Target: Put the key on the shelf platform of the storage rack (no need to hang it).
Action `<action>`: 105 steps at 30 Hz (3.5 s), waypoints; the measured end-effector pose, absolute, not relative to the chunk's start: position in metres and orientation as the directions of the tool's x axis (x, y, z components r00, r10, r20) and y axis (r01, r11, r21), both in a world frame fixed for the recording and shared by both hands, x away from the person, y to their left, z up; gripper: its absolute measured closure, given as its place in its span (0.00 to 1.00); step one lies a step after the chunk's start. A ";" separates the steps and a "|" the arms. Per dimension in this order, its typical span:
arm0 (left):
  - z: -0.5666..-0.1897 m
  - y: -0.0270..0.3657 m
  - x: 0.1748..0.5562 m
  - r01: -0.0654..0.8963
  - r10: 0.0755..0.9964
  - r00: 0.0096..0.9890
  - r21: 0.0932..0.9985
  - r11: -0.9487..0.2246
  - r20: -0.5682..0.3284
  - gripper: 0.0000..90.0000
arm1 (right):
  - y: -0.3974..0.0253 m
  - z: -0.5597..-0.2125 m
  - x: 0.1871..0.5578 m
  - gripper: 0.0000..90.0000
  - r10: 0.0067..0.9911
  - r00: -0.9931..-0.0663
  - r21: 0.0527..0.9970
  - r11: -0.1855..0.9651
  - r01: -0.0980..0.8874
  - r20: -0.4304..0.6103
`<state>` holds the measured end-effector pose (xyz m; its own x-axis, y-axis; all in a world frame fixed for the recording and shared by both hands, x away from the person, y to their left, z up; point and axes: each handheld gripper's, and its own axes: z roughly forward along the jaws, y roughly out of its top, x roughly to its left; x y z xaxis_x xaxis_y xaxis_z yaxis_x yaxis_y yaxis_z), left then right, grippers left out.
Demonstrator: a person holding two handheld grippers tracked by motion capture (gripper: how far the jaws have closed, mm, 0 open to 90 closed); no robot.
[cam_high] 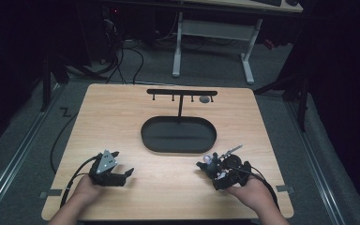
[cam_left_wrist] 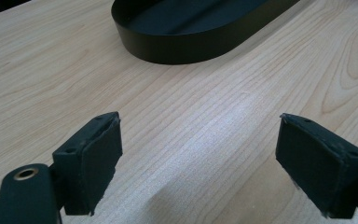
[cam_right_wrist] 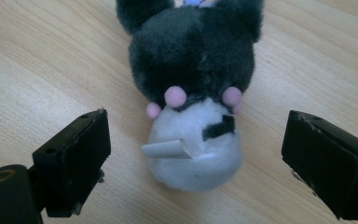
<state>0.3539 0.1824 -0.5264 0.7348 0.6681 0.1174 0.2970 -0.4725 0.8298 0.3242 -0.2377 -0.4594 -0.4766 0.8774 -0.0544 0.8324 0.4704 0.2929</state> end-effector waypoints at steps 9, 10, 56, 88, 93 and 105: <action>-0.526 0.182 0.354 0.297 0.666 0.737 0.828 -0.475 0.118 0.17 | -0.240 -0.474 0.328 0.17 0.878 -0.476 0.274 0.467 0.841 -0.036; -0.526 0.182 0.354 0.297 0.666 0.737 0.828 -0.475 0.117 0.17 | -0.240 -0.475 0.328 0.18 0.880 -0.474 0.270 0.465 0.843 -0.036; -0.526 0.182 0.354 0.301 0.667 0.737 0.827 -0.474 0.114 0.17 | -0.245 -0.491 0.326 0.51 0.859 -0.511 0.280 0.496 0.822 -0.021; -0.526 0.183 0.354 0.302 0.667 0.737 0.828 -0.472 0.111 0.17 | -0.241 -0.457 0.340 0.51 0.880 -0.475 0.354 0.448 0.821 -0.012; -0.526 0.183 0.354 0.300 0.665 0.738 0.830 -0.470 0.110 0.17 | -0.239 -0.454 0.346 0.51 0.885 -0.466 0.357 0.439 0.824 -0.011; -0.526 0.184 0.354 0.298 0.665 0.739 0.831 -0.469 0.110 0.17 | -0.232 -0.441 0.361 0.52 0.888 -0.460 0.385 0.425 0.819 -0.003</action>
<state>0.3538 0.1836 -0.5262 0.7387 0.6650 0.1102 0.2980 -0.4689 0.8315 0.3612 -0.2317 -0.4413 -0.4597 0.8880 -0.0033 0.8189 0.4254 0.3852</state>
